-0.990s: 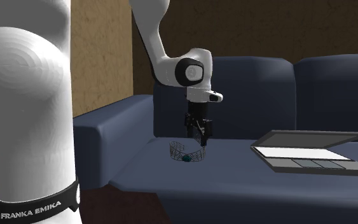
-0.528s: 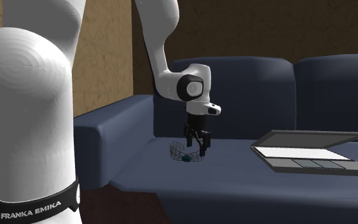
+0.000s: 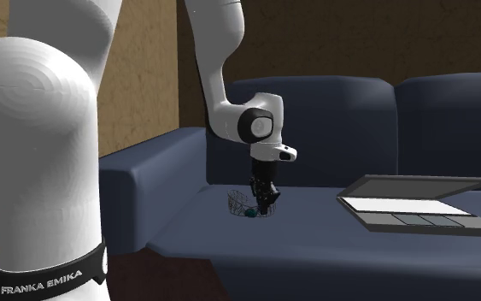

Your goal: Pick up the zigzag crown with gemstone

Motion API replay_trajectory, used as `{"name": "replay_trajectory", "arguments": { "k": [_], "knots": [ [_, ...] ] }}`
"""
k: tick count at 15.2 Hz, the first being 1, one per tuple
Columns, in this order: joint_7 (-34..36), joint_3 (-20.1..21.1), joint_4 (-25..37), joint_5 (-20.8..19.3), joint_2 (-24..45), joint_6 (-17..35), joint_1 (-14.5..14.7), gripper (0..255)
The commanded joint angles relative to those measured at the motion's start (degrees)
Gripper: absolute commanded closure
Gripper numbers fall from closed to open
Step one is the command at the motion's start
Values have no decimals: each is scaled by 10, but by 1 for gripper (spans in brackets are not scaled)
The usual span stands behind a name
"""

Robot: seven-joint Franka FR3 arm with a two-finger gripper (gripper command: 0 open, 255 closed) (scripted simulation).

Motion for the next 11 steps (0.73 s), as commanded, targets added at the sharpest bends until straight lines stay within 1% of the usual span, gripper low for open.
{"name": "replay_trajectory", "arguments": {
  "k": [1, 6, 11],
  "knots": [
    [0, 0, 0, 0, 0, 0, 0, 255],
    [-1, 0, 0, 0, 0, 0, 0, 255],
    [-4, 6, -1, 11, -40, -38, -6, 255]
  ]
}}
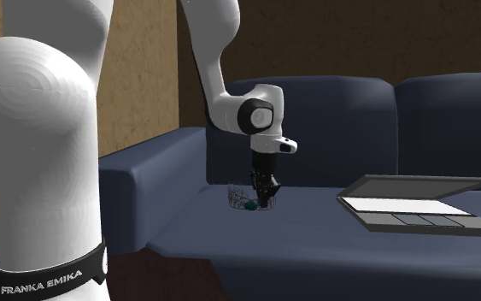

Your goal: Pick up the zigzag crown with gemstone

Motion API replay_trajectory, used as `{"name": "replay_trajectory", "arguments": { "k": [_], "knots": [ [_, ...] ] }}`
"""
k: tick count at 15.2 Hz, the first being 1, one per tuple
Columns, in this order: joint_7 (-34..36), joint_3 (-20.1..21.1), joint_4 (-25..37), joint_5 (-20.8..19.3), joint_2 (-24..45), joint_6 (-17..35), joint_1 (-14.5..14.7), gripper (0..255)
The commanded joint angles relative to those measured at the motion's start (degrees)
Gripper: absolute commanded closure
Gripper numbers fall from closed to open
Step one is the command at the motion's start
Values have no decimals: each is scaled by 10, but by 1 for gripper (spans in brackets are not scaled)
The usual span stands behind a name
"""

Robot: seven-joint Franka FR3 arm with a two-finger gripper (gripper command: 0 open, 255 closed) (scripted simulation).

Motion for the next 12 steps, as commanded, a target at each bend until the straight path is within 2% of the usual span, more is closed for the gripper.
{"name": "replay_trajectory", "arguments": {
  "k": [1, 10, 12],
  "knots": [
    [1, 2, 2, 3, -13, -15, -1, 255],
    [-3, 6, 10, 18, -78, -86, -5, 255],
    [-3, 6, 10, 18, -79, -87, -5, 255]
  ]
}}
